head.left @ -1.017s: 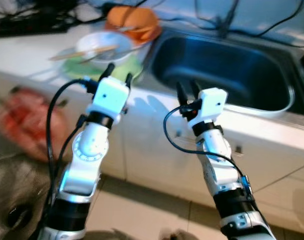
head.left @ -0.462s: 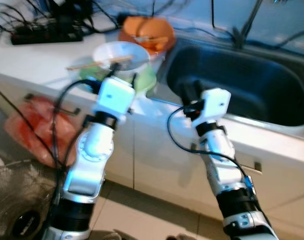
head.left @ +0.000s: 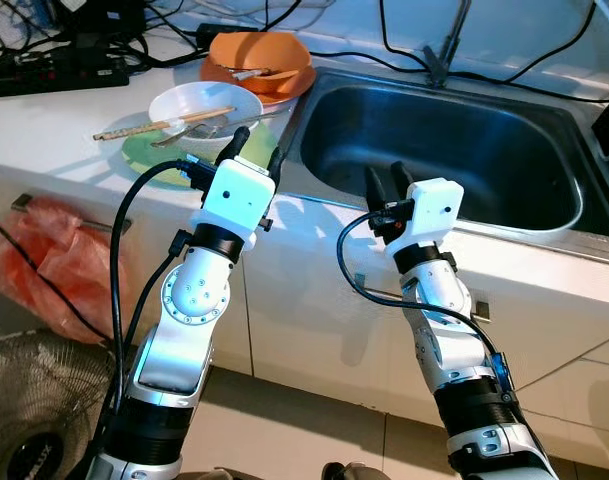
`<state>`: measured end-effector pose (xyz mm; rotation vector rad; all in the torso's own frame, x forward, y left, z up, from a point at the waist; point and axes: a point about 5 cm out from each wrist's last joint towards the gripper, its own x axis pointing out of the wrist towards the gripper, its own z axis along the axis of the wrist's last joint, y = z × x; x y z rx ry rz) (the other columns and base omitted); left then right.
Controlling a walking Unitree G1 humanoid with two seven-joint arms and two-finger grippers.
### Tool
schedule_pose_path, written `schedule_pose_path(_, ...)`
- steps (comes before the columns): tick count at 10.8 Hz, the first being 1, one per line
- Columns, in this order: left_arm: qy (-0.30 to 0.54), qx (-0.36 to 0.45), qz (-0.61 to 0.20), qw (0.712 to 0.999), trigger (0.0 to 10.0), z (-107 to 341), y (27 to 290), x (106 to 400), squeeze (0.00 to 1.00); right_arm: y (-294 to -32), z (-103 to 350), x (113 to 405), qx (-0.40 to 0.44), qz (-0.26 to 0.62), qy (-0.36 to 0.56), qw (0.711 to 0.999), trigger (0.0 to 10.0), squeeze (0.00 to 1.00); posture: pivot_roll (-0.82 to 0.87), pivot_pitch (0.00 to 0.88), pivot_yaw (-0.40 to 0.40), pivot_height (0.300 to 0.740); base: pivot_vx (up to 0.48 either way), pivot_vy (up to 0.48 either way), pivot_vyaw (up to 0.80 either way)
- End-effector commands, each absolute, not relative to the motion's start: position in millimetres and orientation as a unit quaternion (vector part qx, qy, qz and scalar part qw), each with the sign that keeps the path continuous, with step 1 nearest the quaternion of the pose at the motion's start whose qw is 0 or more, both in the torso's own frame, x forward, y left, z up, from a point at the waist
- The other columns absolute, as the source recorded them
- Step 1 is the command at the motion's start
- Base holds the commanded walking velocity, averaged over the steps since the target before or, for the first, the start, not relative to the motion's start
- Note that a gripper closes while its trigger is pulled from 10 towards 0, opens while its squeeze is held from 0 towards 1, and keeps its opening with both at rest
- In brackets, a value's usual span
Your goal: Kitchen organization
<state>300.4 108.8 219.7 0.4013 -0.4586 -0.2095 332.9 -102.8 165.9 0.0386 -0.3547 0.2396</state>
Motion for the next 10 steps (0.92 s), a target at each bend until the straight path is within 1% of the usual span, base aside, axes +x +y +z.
schedule_pose_path(1,-0.233,0.196,-0.107,0.946,10.0,222.8,106.2,298.7,0.00,-108.8,166.1,333.4,0.028,0.109,-0.174,0.978,10.0,0.00,0.05,0.096,-0.043,0.740,0.000,0.000,-0.80)
schedule_pose_path(2,-0.234,0.196,-0.106,0.946,10.0,222.9,106.3,298.7,0.00,-108.0,167.9,332.0,0.024,0.113,-0.184,0.976,10.0,0.00,0.05,0.096,-0.043,0.740,0.277,0.000,0.00)
schedule_pose_path(5,-0.233,0.198,-0.104,0.946,10.0,223.0,106.9,299.3,0.00,-107.9,166.3,332.7,0.027,0.111,-0.176,0.978,10.0,0.00,0.05,0.094,-0.043,0.740,0.323,0.000,0.00)
schedule_pose_path(6,-0.234,0.198,-0.103,0.946,10.0,223.3,106.8,299.3,0.00,-107.4,166.5,332.8,0.030,0.115,-0.176,0.977,10.0,0.00,0.05,0.094,-0.043,0.740,0.334,0.000,-0.80)
schedule_pose_path(7,-0.234,0.198,-0.103,0.946,10.0,223.4,106.9,299.2,0.00,-106.8,168.7,331.4,0.025,0.117,-0.188,0.975,10.0,0.00,0.05,0.094,-0.043,0.740,0.330,0.000,0.00)
schedule_pose_path(10,-0.237,0.197,-0.104,0.946,10.0,223.9,106.5,299.0,0.00,-107.9,168.4,331.4,0.026,0.114,-0.187,0.975,10.0,0.00,0.05,0.094,-0.043,0.740,0.333,0.000,0.00)
